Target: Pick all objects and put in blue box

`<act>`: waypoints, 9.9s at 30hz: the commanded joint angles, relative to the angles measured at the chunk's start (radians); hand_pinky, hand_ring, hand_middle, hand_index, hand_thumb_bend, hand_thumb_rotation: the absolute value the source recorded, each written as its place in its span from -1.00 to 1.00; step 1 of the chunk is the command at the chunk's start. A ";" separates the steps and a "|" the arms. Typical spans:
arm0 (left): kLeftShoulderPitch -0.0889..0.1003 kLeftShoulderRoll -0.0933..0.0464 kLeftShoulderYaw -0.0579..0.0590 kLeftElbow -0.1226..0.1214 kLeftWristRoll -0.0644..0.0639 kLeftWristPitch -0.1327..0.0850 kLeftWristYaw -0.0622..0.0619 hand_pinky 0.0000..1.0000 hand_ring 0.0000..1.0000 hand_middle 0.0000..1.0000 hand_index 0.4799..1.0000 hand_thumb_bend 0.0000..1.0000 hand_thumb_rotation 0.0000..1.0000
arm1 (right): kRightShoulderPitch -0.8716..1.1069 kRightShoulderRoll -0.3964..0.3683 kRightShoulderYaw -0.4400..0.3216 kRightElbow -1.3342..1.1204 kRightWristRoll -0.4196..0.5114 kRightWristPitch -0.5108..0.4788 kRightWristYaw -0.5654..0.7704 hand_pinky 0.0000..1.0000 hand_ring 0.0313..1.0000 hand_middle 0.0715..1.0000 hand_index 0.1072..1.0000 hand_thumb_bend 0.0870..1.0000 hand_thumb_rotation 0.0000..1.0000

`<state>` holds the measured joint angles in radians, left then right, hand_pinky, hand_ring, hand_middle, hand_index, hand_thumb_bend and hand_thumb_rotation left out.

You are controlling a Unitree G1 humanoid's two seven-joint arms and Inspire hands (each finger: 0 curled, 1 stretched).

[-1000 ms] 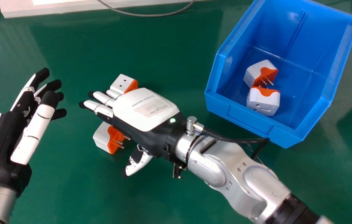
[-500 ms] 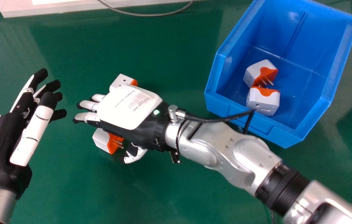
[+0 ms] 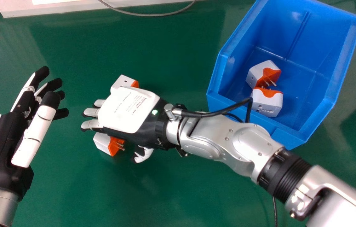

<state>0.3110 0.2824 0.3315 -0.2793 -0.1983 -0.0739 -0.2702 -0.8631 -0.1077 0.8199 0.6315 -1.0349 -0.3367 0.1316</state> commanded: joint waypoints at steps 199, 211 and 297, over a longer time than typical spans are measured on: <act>0.059 -0.113 -0.128 -0.280 0.150 0.136 0.118 0.58 0.70 0.73 0.60 0.45 0.71 | 0.077 0.027 0.003 0.152 0.064 -0.088 -0.486 -0.64 -0.66 -0.59 -0.16 -0.08 -0.86; 0.025 -0.110 -0.105 -0.245 0.137 0.146 0.126 0.58 0.70 0.73 0.61 0.46 0.72 | 0.251 -0.115 -0.059 -0.185 0.069 -0.028 -0.389 -0.37 -0.32 -0.17 -0.06 -0.10 -0.97; -0.018 -0.081 -0.055 -0.185 0.085 0.151 0.091 0.60 0.70 0.73 0.62 0.53 0.71 | 0.432 -0.222 -0.346 -0.693 0.168 0.018 -0.112 -0.32 -0.18 -0.04 -0.05 -0.11 -1.00</act>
<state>0.2998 0.1880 0.2632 -0.4589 -0.1017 0.1016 -0.1746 -0.4267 -0.3299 0.4975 -0.0195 -0.8973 -0.3004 0.0301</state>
